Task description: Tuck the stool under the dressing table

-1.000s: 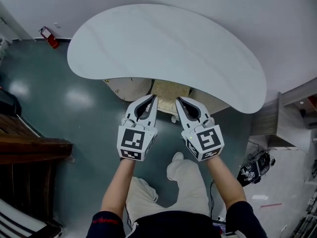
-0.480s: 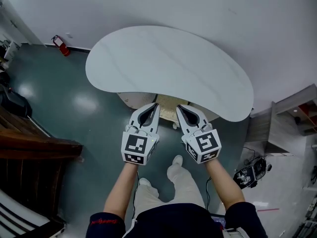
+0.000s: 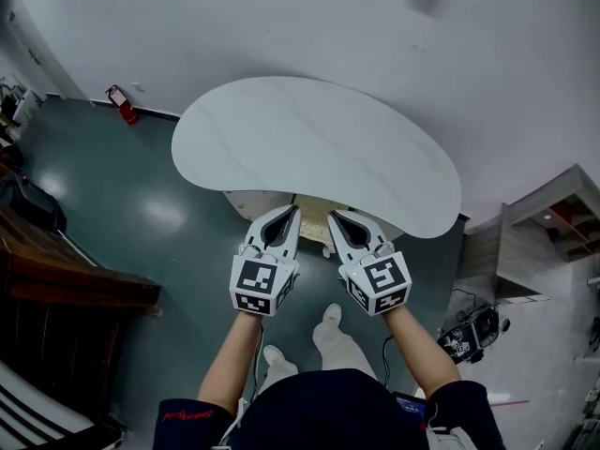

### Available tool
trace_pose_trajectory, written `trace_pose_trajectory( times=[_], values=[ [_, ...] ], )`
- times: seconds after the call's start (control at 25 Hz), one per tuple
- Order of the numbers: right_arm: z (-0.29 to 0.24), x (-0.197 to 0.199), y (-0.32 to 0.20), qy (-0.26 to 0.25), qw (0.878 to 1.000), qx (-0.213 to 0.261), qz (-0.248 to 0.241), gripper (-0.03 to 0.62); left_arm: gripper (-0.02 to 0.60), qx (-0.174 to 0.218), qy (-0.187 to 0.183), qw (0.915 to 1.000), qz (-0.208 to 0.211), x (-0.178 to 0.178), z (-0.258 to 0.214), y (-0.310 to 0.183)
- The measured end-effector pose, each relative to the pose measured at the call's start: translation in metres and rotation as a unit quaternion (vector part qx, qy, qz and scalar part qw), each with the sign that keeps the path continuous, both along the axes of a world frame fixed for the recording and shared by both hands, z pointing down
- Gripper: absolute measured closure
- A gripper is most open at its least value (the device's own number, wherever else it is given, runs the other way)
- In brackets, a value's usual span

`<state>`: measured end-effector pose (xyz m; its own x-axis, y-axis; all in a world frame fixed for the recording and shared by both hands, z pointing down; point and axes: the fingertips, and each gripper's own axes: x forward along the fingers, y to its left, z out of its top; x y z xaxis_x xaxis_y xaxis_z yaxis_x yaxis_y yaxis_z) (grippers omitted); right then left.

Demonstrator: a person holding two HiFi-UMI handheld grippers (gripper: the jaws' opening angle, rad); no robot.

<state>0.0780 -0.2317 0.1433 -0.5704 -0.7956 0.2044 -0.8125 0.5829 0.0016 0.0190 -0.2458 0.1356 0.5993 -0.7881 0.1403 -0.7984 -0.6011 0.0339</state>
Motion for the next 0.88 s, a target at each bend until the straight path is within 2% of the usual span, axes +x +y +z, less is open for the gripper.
trace_pose_trajectory(
  times=[0.28,0.88],
  values=[
    [-0.019,-0.002,0.017,-0.011,1.0,0.004,0.009,0.577,0.565,0.023,-0.001,0.9997,0.006,-0.008,-0.026,0.022],
    [-0.046,-0.058,0.097,0.002,0.999,0.03,0.021,0.577,0.565,0.045,0.014,0.9986,0.023,-0.067,-0.048,0.098]
  ],
)
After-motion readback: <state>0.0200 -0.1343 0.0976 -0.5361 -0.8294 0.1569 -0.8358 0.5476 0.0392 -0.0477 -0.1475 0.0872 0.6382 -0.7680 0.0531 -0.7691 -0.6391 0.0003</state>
